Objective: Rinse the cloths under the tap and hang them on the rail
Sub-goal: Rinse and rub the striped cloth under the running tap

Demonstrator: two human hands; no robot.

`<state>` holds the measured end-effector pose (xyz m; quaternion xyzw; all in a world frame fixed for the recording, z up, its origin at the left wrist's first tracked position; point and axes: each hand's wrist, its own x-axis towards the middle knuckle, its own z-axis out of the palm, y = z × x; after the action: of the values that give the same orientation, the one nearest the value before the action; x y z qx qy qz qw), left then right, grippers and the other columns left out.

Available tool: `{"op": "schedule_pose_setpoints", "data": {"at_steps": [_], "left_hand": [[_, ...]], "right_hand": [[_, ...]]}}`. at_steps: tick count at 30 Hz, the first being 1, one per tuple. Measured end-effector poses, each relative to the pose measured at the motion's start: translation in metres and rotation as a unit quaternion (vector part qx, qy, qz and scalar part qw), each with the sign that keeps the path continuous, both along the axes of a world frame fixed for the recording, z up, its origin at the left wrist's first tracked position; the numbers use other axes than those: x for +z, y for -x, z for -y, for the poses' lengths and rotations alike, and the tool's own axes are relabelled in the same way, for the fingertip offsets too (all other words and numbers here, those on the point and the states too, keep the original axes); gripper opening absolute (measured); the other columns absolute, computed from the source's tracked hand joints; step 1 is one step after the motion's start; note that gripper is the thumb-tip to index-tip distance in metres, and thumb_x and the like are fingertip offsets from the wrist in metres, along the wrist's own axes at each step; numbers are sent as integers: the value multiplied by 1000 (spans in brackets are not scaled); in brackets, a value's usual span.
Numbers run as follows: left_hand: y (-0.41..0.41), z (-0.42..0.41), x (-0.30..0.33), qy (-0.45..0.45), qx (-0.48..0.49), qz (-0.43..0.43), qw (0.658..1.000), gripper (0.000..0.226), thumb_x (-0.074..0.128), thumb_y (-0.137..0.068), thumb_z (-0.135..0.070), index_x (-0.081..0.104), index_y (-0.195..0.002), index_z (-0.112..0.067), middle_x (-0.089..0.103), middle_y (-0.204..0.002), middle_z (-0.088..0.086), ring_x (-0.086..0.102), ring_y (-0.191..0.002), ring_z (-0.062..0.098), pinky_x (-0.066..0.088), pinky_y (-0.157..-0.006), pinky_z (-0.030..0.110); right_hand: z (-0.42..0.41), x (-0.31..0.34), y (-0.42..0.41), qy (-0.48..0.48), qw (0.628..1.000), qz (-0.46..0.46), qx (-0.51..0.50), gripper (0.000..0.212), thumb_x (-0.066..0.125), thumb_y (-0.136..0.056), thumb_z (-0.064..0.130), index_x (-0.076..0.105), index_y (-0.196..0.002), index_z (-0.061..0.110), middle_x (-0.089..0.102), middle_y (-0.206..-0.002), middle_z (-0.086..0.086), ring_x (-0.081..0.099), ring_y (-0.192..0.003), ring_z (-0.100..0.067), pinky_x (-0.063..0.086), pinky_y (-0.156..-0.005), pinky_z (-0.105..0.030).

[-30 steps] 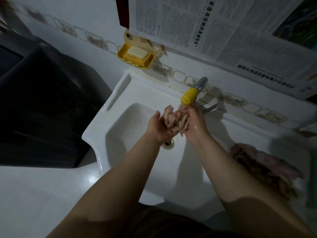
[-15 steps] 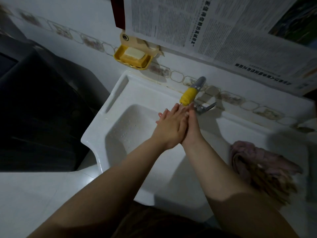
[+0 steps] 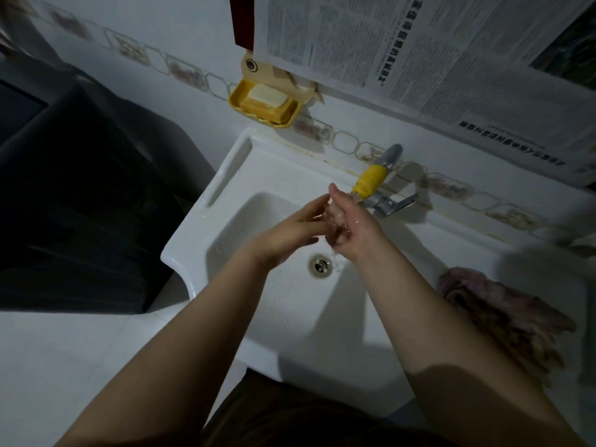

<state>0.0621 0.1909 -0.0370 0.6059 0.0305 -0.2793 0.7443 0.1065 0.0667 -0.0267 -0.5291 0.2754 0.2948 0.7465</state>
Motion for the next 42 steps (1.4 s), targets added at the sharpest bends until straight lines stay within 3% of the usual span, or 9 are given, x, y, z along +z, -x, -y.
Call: {"op": "schedule_pose_setpoints", "data": {"at_steps": [8, 13, 16, 18, 26, 30, 35, 39, 42], "left_hand": [[21, 31, -10, -180, 159, 26, 970, 38, 44, -100, -36, 52, -132, -18, 60, -124, 0, 60, -96, 6, 50, -92, 32], [26, 48, -13, -179, 73, 90, 977, 35, 61, -93, -30, 59, -127, -19, 68, -109, -3, 70, -84, 11, 55, -80, 29], [21, 61, -17, -170, 98, 48, 979, 33, 69, -87, -18, 64, -119, -14, 70, -108, 4, 69, -83, 21, 54, -76, 30], [16, 71, -13, -165, 108, 33, 980, 27, 66, -88, -13, 66, -115, -12, 70, -101, 6, 64, -75, 17, 51, -67, 26], [1, 74, -2, -136, 151, -20, 979, 24, 55, -87, -4, 61, -109, -11, 67, -78, 10, 58, -62, 16, 46, -59, 23], [7, 56, -9, -76, 229, -90, 966, 17, 55, -89, -1, 61, -104, -5, 61, -71, 11, 53, -56, 17, 46, -61, 27], [12, 9, -23, -23, 344, -118, 931, 21, 45, -87, 10, 53, -78, -8, 57, -57, 12, 55, -41, 20, 48, -48, 29], [18, -36, -51, -262, 319, -105, 905, 23, 56, -81, -2, 63, -82, -24, 66, -87, 11, 60, -79, 32, 51, -72, 36], [31, -35, -49, -447, 59, 69, 890, 72, 76, -79, -23, 41, -142, -25, 36, -148, 12, 35, -135, 30, 36, -109, 43]], "right_hand": [[-2, -5, 8, 178, 982, 25, -54, 32, 54, -83, 21, 41, -55, 16, 35, -36, 0, 31, -34, -18, 23, -41, -20], [19, -14, 24, 171, 983, 30, -67, 46, 54, -90, 48, 44, -57, 17, 42, -43, 0, 42, -39, -15, 33, -44, -20], [32, -12, 23, 162, 981, 36, -102, 43, 59, -84, 55, 50, -104, 18, 55, -64, -6, 52, -51, -16, 44, -56, -27], [45, -11, 16, 207, 973, 30, -99, 85, 67, -67, 57, 37, -136, 18, 67, -91, -15, 62, -63, -19, 53, -54, -29], [60, 6, -11, 224, 971, 84, -7, 84, 52, -89, 24, -7, -147, 43, 63, -69, -13, 58, -59, -27, 48, -57, -37], [76, 13, -5, 274, 953, 99, 88, 47, 54, -93, 27, 36, -136, 33, 64, -116, -14, 69, -86, -31, 59, -65, -47], [82, 20, 15, 349, 913, 79, 194, 25, 51, -97, 19, 53, -122, 14, 61, -110, -15, 63, -65, -28, 52, -53, -31], [81, 29, 23, 430, 850, 160, 259, 32, 58, -93, 22, 49, -123, 15, 60, -98, -6, 61, -53, -19, 42, -45, -23], [56, 41, 35, 329, 878, 176, 299, 17, 57, -94, 22, 53, -108, 13, 64, -86, -7, 63, -57, -19, 44, -44, -21]]}}
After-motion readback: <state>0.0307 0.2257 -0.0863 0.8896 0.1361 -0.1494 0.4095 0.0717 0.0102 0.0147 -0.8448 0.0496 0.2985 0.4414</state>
